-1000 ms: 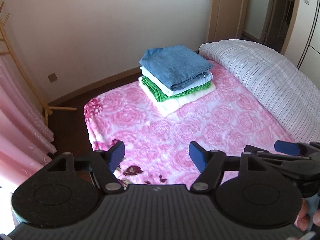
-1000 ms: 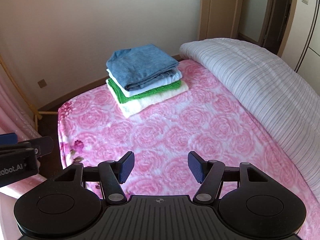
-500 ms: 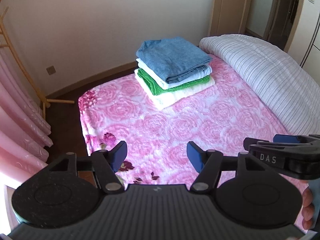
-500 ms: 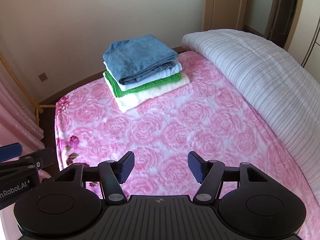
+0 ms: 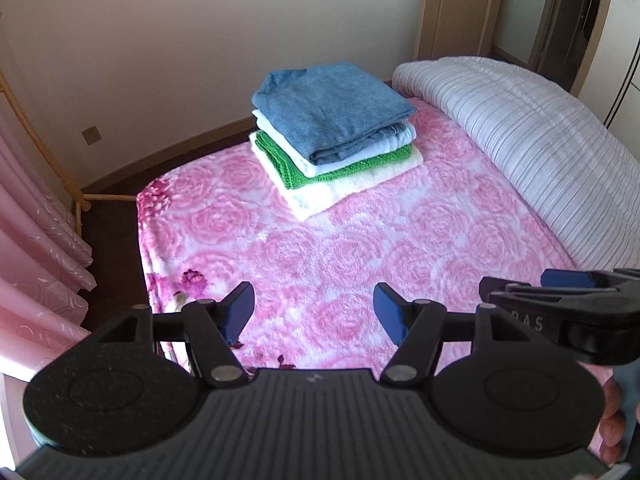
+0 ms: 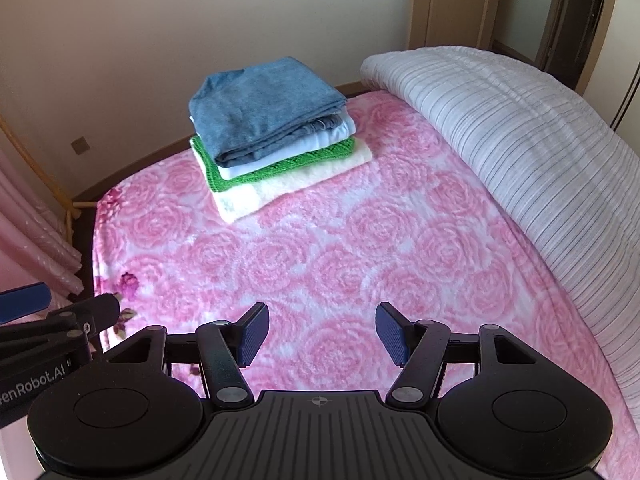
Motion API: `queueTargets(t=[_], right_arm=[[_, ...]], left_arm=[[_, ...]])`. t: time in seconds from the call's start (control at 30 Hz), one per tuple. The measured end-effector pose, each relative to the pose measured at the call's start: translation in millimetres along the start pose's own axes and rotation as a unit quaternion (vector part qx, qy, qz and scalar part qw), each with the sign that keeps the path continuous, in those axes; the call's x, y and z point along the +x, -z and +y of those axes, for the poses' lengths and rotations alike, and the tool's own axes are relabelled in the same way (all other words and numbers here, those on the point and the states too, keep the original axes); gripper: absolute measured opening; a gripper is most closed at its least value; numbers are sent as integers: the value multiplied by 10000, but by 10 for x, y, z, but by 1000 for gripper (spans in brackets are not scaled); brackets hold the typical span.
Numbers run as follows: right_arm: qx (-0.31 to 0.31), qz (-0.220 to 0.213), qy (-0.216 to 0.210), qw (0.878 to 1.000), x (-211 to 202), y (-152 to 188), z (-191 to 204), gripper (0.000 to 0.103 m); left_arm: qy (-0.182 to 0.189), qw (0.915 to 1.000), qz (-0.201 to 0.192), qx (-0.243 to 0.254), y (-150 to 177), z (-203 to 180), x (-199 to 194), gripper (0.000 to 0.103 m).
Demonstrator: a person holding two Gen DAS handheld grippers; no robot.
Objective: Fold clothes
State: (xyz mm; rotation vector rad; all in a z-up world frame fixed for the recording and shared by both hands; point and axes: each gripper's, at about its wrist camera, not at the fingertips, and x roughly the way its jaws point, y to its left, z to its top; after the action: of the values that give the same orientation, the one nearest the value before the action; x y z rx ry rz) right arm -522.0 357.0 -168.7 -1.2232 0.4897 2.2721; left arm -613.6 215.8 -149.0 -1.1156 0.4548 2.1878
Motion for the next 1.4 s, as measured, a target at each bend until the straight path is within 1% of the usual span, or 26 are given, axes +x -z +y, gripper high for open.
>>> queueTargets(t=[0.3,0.77,1.17,1.4], right_arm=[[69,153,-14,9999,215,-106,-77,63],[5,241,-2,9997,390,-255,4,63],[-91,180,23,9998,323,-280,160,63],[-84,82,47,9999,157,-222,263,63]], left_arm=[[3,9998,180,117,-98,-80,259,63],[-48,9998,179,80,-241,0,451,63],[-64,9999,114,40,-235,112,404,63],[-77,9999,-76,62,-205,186,236,63]])
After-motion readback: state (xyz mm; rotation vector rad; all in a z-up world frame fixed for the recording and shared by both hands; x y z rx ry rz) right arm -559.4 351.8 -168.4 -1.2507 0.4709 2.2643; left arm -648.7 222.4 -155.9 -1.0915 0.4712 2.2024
